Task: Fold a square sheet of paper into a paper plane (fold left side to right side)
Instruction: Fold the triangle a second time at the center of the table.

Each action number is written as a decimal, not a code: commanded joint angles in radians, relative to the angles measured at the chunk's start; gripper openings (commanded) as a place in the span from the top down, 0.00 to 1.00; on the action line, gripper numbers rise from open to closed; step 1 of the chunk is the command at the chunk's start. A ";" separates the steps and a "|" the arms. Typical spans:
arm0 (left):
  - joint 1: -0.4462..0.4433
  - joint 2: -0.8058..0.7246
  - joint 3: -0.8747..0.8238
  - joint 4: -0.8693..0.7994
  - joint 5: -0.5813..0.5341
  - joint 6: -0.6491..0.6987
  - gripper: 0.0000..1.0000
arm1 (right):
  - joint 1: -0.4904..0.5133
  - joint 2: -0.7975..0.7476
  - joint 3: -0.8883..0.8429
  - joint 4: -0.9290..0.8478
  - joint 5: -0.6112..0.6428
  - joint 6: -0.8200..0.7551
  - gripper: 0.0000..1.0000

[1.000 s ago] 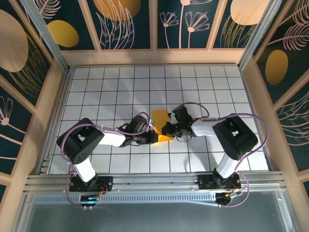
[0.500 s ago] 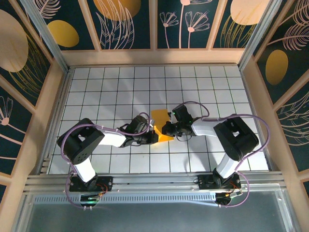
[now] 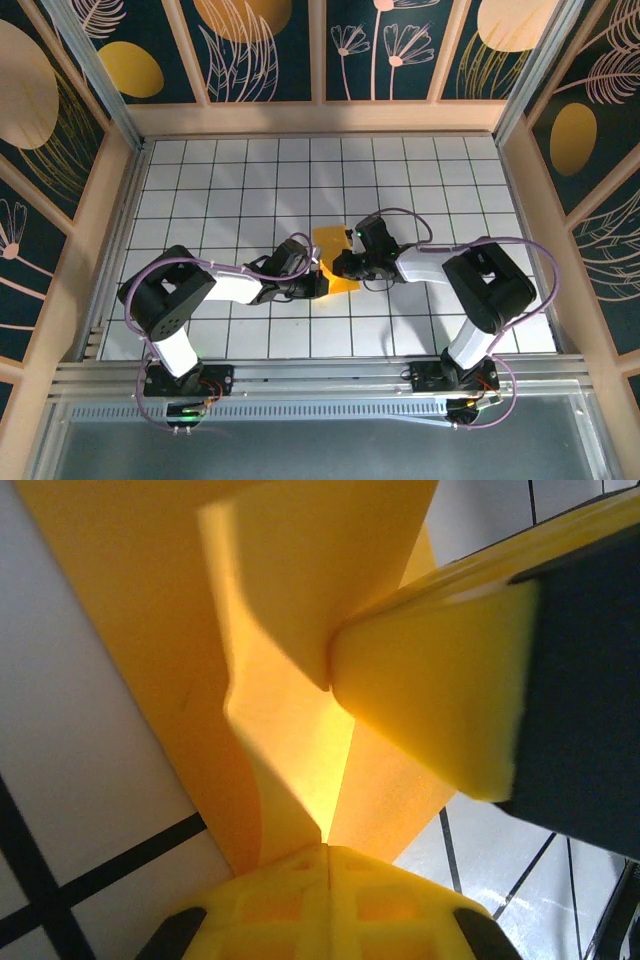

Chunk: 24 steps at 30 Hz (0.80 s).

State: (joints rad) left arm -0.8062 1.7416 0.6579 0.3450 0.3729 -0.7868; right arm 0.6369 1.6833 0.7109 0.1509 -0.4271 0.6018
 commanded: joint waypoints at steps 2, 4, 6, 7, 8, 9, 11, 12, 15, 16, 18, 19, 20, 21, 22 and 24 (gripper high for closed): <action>-0.010 0.027 -0.003 -0.096 -0.065 0.025 1.00 | 0.005 0.028 -0.005 0.015 0.053 -0.015 1.00; -0.009 0.028 -0.003 -0.104 -0.070 0.024 1.00 | 0.001 0.037 -0.008 0.012 0.060 -0.018 1.00; -0.010 0.029 -0.006 -0.110 -0.074 0.025 1.00 | -0.005 0.045 -0.012 0.014 0.062 -0.020 1.00; -0.009 0.028 -0.007 -0.112 -0.075 0.024 1.00 | -0.008 0.048 -0.014 0.013 0.063 -0.022 1.00; -0.009 0.029 -0.009 -0.112 -0.076 0.023 1.00 | -0.010 0.051 -0.014 0.013 0.062 -0.022 1.00; -0.010 0.029 -0.011 -0.114 -0.078 0.023 1.00 | -0.014 0.051 -0.016 0.012 0.062 -0.023 1.00; -0.011 0.029 -0.014 -0.113 -0.080 0.021 1.00 | -0.022 0.051 -0.016 0.010 0.062 -0.028 1.00; -0.011 0.028 -0.016 -0.113 -0.080 0.020 1.00 | -0.027 0.051 -0.014 0.010 0.062 -0.031 1.00; -0.011 0.029 -0.019 -0.112 -0.080 0.020 1.00 | -0.046 0.052 -0.009 0.004 0.059 -0.040 1.00; -0.011 0.030 -0.021 -0.112 -0.080 0.020 1.00 | -0.052 0.051 -0.006 0.001 0.059 -0.045 1.00; -0.011 0.030 -0.021 -0.112 -0.081 0.019 1.00 | -0.068 0.051 -0.002 -0.005 0.057 -0.053 1.00; -0.011 0.029 -0.021 -0.112 -0.081 0.019 1.00 | -0.076 0.050 -0.002 -0.006 0.057 -0.056 1.00; -0.011 0.029 -0.022 -0.113 -0.081 0.020 1.00 | -0.082 0.048 -0.003 -0.006 0.056 -0.059 1.00; -0.011 0.030 -0.022 -0.112 -0.082 0.020 1.00 | -0.084 0.048 -0.001 -0.007 0.054 -0.063 1.00; -0.011 0.030 -0.021 -0.112 -0.081 0.020 1.00 | -0.084 0.049 -0.001 -0.006 0.053 -0.066 1.00; -0.011 0.031 -0.021 -0.111 -0.081 0.020 1.00 | -0.118 0.054 0.002 -0.008 0.051 -0.074 1.00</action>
State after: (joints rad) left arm -0.8120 1.7393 0.6621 0.3328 0.3538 -0.7864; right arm 0.5674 1.7103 0.7109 0.1581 -0.4381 0.5625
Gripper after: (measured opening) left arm 0.048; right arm 0.051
